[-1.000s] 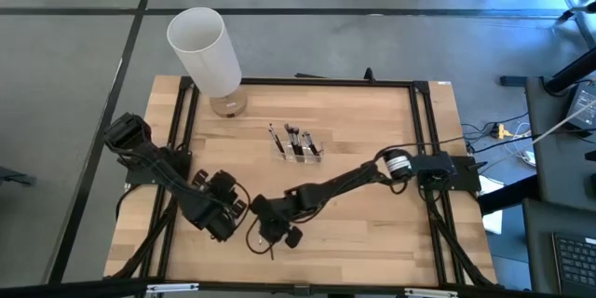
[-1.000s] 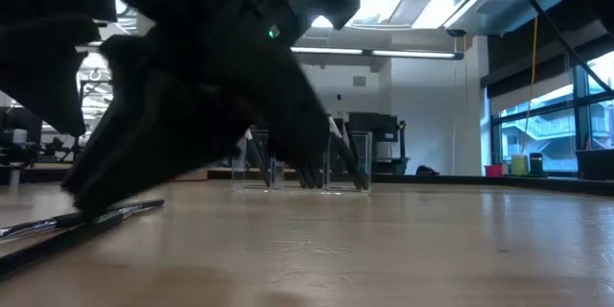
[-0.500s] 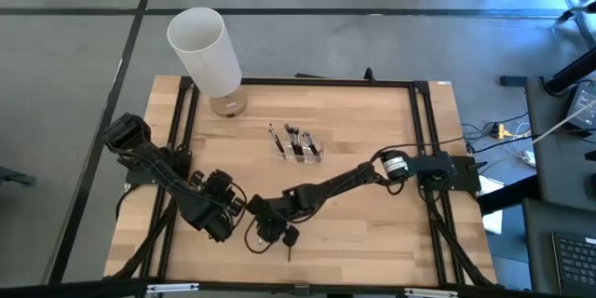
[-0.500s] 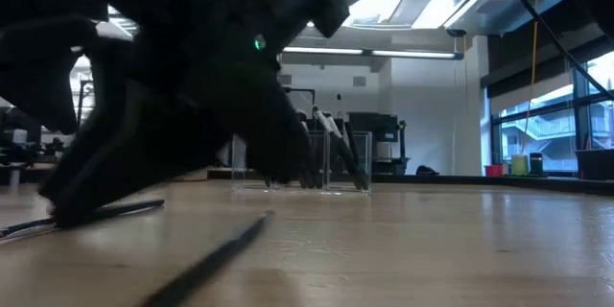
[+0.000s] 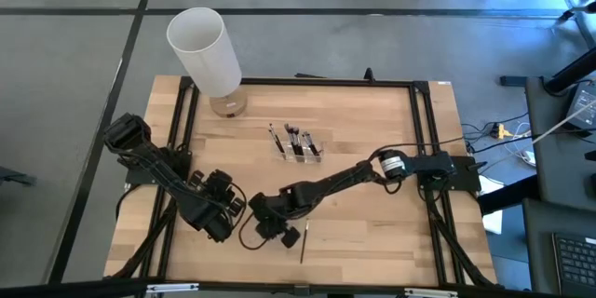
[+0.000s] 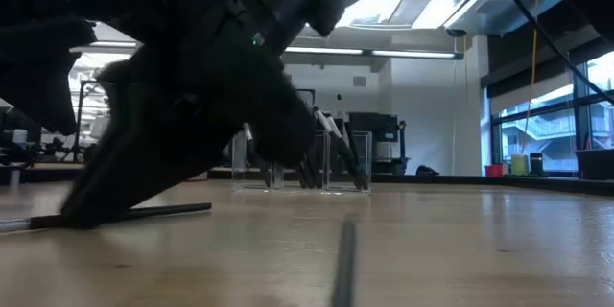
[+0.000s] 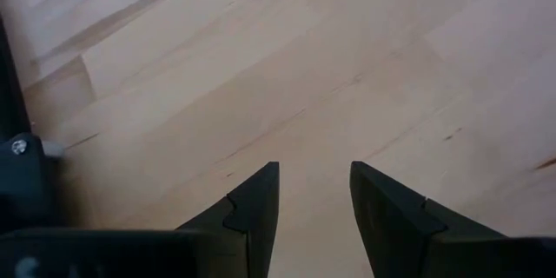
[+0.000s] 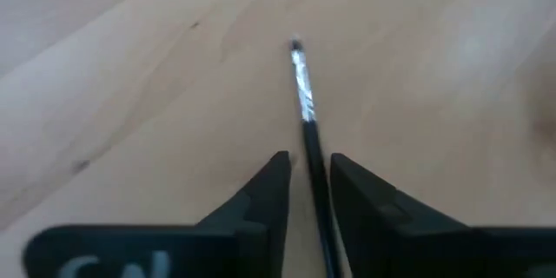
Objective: Put items in baskets/containers
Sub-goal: Put the black eyeshadow brush into the transparent organizer
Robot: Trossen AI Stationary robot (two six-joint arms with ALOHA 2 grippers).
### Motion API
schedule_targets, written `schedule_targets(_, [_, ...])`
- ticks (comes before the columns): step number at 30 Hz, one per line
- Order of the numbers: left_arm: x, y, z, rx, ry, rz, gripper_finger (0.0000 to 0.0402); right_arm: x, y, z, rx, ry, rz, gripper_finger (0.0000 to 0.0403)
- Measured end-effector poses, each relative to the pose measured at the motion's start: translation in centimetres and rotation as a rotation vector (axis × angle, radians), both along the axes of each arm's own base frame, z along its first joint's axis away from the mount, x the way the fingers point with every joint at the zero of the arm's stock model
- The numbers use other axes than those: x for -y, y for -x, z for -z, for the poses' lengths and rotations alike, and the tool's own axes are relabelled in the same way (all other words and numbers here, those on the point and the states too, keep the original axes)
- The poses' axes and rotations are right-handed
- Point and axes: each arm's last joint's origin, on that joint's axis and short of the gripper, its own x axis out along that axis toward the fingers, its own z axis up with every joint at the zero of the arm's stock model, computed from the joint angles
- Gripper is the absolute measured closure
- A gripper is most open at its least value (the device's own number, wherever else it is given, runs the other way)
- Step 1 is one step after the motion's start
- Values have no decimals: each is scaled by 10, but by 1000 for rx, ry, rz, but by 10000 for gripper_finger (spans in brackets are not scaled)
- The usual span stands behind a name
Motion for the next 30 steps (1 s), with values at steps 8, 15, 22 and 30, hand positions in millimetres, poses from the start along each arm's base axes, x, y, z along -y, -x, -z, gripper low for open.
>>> schedule_targets(8, [0, 0, 0, 2, 1, 0, 263, 26, 7, -10, -261, -48, 200, 385])
schedule_targets(15, [0, 0, 0, 3, 2, 0, 263, 37, 20, -11, -429, 3, 361, 385])
schedule_targets(22, [5, 4, 0, 5, 5, 22, 263, 38, 29, -41, -458, -84, 501, 391])
schedule_targets(30, [18, 15, 0, 50, 26, 29, 263, 54, 51, -119, -324, -142, 567, 390])
